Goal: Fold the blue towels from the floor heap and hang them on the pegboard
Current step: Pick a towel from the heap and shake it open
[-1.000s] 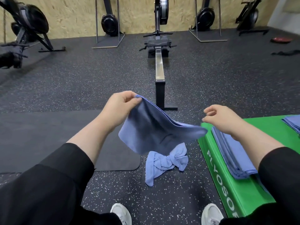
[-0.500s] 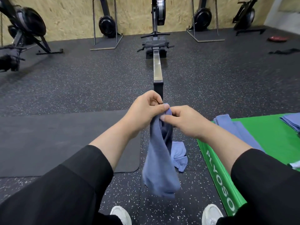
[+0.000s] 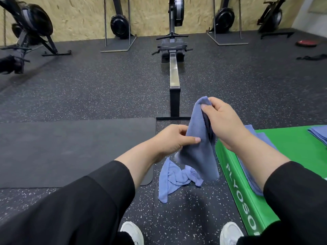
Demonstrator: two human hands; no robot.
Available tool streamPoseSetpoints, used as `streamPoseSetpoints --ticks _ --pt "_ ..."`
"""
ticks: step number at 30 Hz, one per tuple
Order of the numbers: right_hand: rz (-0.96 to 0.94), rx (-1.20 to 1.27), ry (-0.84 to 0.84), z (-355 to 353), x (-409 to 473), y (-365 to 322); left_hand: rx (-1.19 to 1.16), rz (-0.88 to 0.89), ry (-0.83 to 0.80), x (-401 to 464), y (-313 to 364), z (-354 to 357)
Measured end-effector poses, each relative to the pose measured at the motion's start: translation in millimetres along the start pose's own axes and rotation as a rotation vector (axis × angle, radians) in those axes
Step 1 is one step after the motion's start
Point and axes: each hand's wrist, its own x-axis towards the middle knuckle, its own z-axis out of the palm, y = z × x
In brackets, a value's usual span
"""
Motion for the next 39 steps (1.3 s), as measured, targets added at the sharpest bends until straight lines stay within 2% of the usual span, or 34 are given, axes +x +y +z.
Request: streamPoseSetpoints --ticks 4,7,10,13,16,20,29,35,37,39 --pt "-0.032 -0.085 0.026 -7.9 3.7 8.5 0.243 0.006 0.172 2.9 1.0 -18.4" --pt "-0.044 -0.166 0.005 -13.7 3.6 14.5 0.414 0.087 0.258 -1.4 4.0 -33.5" --pt "-0.039 -0.22 0.024 -21.9 5.0 18.3 0.588 0.139 0.205 -9.7 2.9 -48.5" --pt "-0.019 -0.254 0.028 -30.4 4.9 22.4 0.762 0.076 0.134 -16.2 -10.0 -67.0" --pt "0.029 -0.318 0.04 -38.7 2.8 28.7 0.921 -0.038 0.215 -20.2 -29.6 -88.8" --pt "0.074 -0.375 0.035 -45.3 0.1 34.3 0.9 -0.103 0.417 -27.4 -45.7 -113.6" --pt "0.068 -0.439 0.048 -40.6 -2.4 34.4 0.801 -0.085 0.715 -34.1 -47.6 -126.3" --pt "0.089 -0.39 0.072 -40.0 -0.3 39.6 0.816 -0.148 0.798 -35.8 -48.1 -130.2" --pt "0.105 -0.349 0.083 -41.2 0.9 41.7 0.725 -0.156 0.788 -35.8 -48.1 -130.4" --pt "0.126 -0.312 0.096 -42.0 1.3 42.4 0.536 -0.1 0.77 -34.1 -46.8 -128.8"
